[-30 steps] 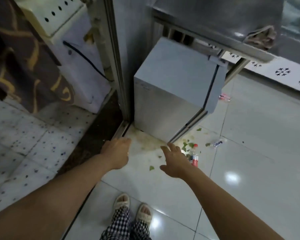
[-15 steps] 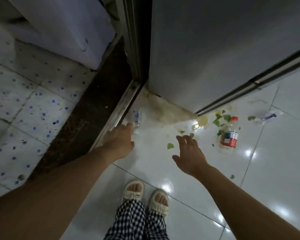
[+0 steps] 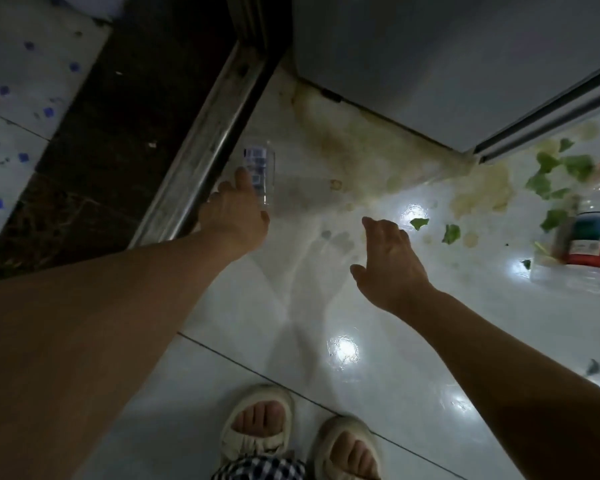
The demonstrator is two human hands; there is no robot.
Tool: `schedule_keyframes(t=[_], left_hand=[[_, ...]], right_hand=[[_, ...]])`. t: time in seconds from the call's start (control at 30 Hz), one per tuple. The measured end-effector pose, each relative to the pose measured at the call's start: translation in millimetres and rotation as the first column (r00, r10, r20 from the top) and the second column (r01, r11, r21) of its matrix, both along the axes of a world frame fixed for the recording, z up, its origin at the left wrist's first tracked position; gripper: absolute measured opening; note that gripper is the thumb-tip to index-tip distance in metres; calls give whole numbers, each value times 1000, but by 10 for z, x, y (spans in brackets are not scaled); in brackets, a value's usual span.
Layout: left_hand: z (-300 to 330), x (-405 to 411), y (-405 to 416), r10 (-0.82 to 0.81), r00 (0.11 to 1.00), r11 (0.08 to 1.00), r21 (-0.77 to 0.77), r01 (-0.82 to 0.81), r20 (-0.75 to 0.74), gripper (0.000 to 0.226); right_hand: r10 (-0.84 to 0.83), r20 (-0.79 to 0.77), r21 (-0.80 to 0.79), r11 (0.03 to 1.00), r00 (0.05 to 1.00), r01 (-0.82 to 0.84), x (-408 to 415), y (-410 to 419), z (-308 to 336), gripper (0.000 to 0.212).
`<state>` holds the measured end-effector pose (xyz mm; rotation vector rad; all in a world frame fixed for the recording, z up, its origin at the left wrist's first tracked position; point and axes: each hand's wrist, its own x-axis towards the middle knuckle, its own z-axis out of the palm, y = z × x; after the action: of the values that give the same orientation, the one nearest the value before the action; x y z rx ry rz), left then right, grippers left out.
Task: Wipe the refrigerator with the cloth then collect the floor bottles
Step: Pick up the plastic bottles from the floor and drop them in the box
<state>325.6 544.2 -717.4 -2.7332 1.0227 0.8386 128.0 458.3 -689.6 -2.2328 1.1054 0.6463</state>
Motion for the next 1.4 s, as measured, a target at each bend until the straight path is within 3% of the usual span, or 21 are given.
schedule_keyframes(t=[0.1, 0.37, 0.53, 0.73, 1.0, 1.23, 1.4], left_hand=[[-275, 4, -56, 35, 998, 999, -36, -34, 45, 82], [-578, -32, -205, 301, 951, 942, -132, -308, -74, 87], [-294, -261, -135, 193, 978, 970, -132, -203, -83, 75], [516, -810, -121, 28, 983, 990, -128, -52, -183, 66], [1334, -1569, -565, -212, 959, 976, -98, 197, -188, 68], [1484, -2191, -989, -370, 904, 927, -147, 345, -214, 67], [1220, -2594, -1276, -350, 920, 935, -130, 331, -175, 62]], right_hand=[[-2, 35, -17, 1000, 999, 3, 0, 2, -258, 75], [-46, 119, -44, 998, 992, 52, -41, -17, -472, 81], [-123, 82, -19, 992, 989, 125, -223, -87, -175, 77], [-229, 55, -19, 973, 972, 231, -614, -60, 603, 74], [-440, 15, -84, 894, 898, 439, -1377, -146, 1294, 71], [-559, -6, -148, 821, 829, 552, -2112, -584, 1287, 68], [-645, 43, -108, 756, 763, 645, -2515, -1084, 850, 66]])
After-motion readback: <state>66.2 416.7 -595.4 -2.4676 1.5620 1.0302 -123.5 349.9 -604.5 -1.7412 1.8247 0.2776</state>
